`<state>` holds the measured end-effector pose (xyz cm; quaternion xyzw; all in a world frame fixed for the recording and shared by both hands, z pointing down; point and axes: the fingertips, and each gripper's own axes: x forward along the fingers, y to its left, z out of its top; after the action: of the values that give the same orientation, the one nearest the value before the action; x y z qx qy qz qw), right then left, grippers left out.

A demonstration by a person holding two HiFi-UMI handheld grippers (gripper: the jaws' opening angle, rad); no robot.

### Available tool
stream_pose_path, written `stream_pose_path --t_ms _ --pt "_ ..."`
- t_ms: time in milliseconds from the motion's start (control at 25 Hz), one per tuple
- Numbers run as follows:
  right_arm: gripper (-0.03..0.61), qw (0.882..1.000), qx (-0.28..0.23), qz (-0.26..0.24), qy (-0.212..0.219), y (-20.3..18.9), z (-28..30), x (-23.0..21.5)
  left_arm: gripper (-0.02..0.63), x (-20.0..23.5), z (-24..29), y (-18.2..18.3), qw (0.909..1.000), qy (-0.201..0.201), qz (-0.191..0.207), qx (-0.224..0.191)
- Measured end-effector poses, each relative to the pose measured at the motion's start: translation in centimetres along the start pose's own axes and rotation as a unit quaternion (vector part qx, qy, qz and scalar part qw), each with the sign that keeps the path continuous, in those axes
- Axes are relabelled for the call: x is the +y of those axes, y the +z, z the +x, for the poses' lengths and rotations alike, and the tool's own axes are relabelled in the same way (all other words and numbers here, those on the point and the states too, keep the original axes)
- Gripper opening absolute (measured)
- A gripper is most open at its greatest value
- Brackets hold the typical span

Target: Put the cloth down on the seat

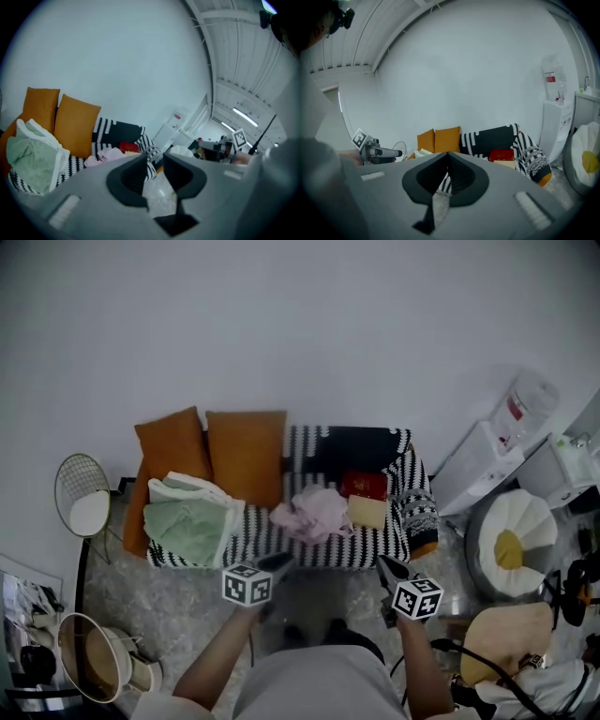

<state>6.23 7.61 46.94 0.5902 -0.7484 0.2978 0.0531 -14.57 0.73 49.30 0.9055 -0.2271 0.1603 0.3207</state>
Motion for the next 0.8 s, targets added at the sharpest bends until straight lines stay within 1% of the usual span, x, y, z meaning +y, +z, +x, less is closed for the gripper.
stream_pose_path --t_ms 240,360,480,560,680,800 --pt "0.005 1.000 0.005 -0.013 0.023 -0.4 -2.5 -0.2 0.066 -2.9 0.0 -0.7 0.9998 0.016 -0.007 -0.011" --pt "0.005 0.999 0.014 -0.017 0.039 -0.9 -3.9 -0.1 0.055 -4.5 -0.4 -1.5 0.9991 0.030 -0.023 -0.019" --pt "0.005 0.998 0.019 -0.028 0.051 -1.1 -5.4 -0.3 0.024 -6.0 -0.3 -2.2 0.9981 0.039 -0.037 -0.030" --pt "0.005 0.998 0.013 -0.017 0.054 -1.1 -6.5 -0.6 0.006 -7.0 -0.3 -2.5 0.9974 0.043 -0.043 -0.037" --pt "0.005 0.998 0.002 0.008 0.058 -1.6 -7.8 -0.9 0.001 -8.5 -0.6 -2.9 0.9968 0.042 -0.044 -0.051" --pt "0.005 0.998 0.002 0.010 0.061 -2.4 -8.5 -0.9 -0.002 -9.4 -0.9 -3.4 0.9964 0.039 -0.043 -0.062"
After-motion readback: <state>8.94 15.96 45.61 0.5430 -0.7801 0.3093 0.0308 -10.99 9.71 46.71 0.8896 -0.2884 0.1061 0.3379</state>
